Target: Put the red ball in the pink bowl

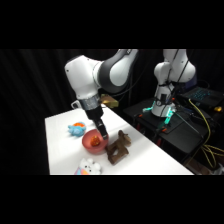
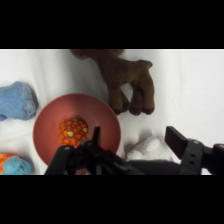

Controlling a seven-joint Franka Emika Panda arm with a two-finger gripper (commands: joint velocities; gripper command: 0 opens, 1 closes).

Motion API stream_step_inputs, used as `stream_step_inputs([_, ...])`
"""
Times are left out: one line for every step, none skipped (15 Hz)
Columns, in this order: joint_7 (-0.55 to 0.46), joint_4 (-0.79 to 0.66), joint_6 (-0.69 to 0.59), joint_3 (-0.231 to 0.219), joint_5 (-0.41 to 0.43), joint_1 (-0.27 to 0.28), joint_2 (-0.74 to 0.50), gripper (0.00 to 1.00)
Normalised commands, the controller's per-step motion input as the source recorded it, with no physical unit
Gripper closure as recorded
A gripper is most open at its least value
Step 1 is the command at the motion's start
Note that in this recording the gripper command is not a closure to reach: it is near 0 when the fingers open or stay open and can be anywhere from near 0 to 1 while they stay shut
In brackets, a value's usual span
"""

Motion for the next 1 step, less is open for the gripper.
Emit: stream_step_inputs([0.07, -0.4, 0.11, -0.007, 0.012, 0.066, -0.44, 0.0])
